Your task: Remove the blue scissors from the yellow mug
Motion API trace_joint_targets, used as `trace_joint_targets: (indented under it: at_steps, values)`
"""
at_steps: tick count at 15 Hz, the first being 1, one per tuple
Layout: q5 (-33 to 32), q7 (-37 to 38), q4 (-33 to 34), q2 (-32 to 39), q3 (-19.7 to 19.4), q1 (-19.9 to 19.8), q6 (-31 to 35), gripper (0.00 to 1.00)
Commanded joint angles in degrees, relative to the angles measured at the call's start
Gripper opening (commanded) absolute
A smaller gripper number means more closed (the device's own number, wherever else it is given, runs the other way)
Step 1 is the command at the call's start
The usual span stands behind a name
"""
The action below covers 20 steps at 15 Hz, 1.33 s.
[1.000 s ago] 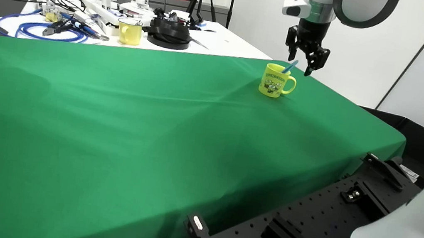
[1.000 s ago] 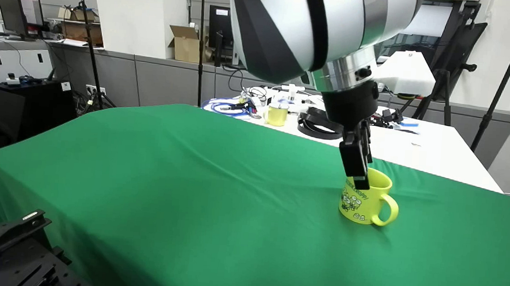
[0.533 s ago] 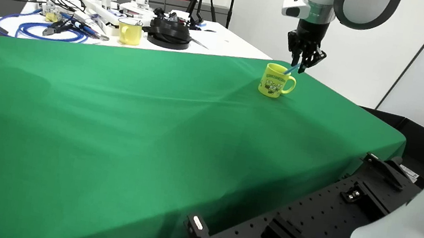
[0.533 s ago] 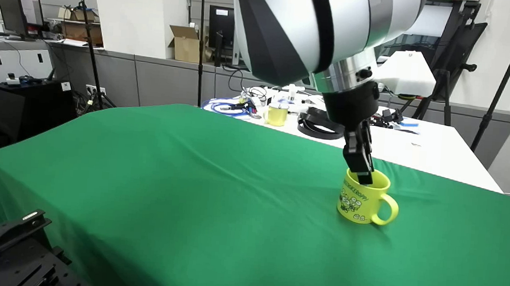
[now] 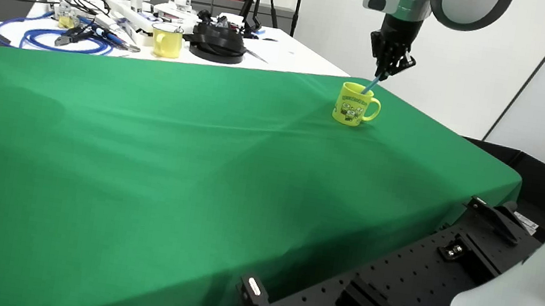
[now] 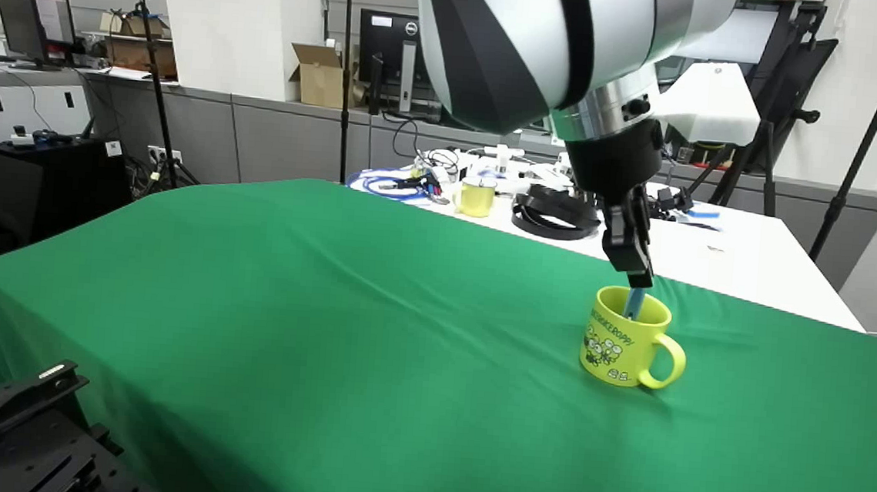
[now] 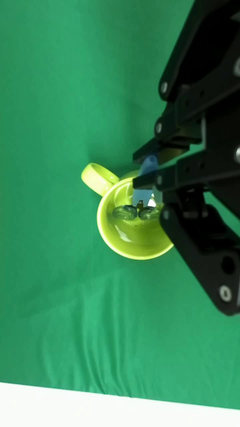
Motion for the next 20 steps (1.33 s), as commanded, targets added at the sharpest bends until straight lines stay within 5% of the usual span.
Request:
trace_joint_targets:
  at_steps: [1,10,20]
  values:
    - [0.51,2.83,1.64,-1.07,0.61,0.05,-3.24,0.02]
    - [13.28,0.92,5.60,-6.95,5.04,3.44,-19.49,0.02]
    - [16.95,-0.40,13.24,-10.44,6.68,5.80,-29.88,0.02]
